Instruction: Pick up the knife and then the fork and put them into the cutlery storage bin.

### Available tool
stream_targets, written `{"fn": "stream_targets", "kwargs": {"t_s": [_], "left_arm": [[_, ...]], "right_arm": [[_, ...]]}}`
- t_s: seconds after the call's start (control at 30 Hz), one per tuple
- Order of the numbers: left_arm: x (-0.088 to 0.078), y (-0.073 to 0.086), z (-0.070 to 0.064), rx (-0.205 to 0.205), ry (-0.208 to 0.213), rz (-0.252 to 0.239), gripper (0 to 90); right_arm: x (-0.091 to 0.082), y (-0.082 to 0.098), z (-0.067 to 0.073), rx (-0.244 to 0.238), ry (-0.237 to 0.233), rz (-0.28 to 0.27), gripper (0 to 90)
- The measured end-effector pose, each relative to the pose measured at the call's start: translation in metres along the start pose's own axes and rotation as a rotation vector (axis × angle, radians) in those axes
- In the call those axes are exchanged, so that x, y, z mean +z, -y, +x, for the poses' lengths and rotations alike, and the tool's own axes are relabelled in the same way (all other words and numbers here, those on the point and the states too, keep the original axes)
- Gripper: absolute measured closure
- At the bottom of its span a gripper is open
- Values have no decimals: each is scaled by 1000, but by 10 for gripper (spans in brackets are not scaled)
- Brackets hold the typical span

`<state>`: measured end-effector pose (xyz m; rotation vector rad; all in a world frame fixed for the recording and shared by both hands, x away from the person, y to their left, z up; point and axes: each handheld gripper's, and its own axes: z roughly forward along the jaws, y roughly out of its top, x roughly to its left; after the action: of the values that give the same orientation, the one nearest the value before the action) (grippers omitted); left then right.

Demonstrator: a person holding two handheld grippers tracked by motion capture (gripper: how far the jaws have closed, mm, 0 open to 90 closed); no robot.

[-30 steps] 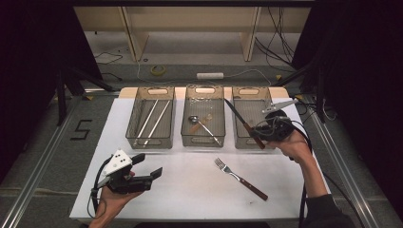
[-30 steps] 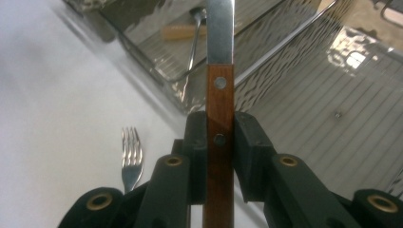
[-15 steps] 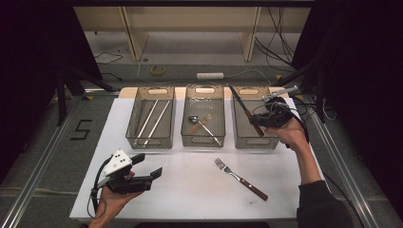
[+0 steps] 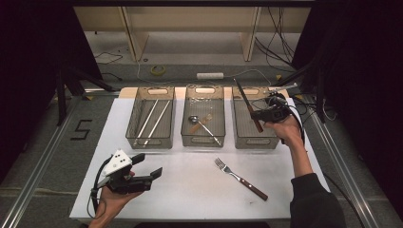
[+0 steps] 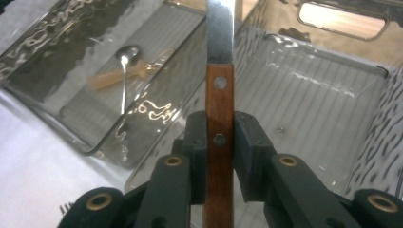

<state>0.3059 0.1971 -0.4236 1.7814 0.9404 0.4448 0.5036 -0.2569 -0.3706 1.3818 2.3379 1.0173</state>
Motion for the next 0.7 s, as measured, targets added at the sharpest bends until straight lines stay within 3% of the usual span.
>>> {"fn": "stream_targets", "kwargs": {"t_s": [0.3, 0.57, 0.7], "left_arm": [[0, 0, 0, 1, 1, 0, 175], [0, 0, 0, 3, 1, 1, 175], [0, 0, 0, 1, 1, 0, 175]], "right_arm": [[13, 3, -5, 63, 39, 25, 771], [25, 6, -4, 85, 75, 61, 771], [30, 7, -4, 101, 70, 68, 770]]}}
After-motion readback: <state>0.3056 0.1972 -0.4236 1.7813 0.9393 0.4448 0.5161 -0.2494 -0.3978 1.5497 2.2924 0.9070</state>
